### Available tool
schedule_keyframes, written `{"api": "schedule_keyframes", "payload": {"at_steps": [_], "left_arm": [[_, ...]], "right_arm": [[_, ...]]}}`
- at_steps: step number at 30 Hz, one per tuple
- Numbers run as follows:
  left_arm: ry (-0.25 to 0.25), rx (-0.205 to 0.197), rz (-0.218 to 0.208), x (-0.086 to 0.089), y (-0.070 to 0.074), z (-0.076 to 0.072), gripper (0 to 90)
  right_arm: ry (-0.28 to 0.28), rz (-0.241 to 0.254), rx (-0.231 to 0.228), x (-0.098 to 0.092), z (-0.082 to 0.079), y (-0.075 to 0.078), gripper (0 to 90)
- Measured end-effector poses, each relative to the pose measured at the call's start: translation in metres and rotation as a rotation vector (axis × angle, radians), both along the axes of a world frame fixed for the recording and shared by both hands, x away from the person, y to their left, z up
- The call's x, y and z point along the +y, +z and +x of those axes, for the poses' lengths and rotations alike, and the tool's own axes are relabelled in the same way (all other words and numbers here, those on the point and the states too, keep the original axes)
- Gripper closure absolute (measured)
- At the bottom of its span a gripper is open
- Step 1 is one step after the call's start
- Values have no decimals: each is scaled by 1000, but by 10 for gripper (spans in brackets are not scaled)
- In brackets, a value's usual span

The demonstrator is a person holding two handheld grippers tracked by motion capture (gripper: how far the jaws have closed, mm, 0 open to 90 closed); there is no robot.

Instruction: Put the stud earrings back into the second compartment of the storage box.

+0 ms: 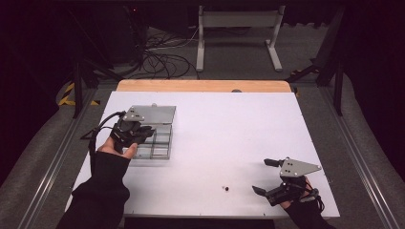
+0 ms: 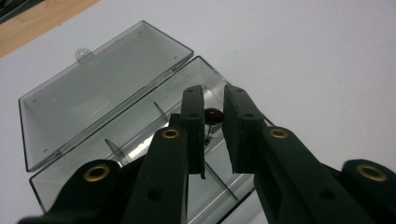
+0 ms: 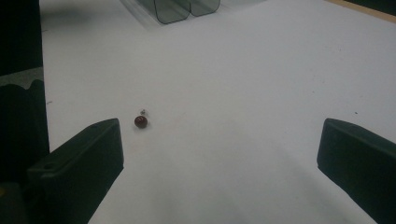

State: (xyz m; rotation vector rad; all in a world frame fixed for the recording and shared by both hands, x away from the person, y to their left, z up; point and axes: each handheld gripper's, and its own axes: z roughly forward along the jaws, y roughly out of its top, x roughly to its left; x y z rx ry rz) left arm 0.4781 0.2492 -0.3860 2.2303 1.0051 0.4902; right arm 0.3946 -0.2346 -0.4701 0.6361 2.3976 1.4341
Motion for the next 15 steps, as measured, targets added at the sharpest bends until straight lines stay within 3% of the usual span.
{"api": "schedule_keyframes", "payload": {"at_steps": [12, 15], "left_arm": [[69, 90, -31, 17, -17, 24, 787], [84, 102, -19, 18, -20, 29, 787]], "right_arm": [[2, -1, 2, 0, 0, 0, 9], [2, 0, 1, 0, 0, 0, 9]]}}
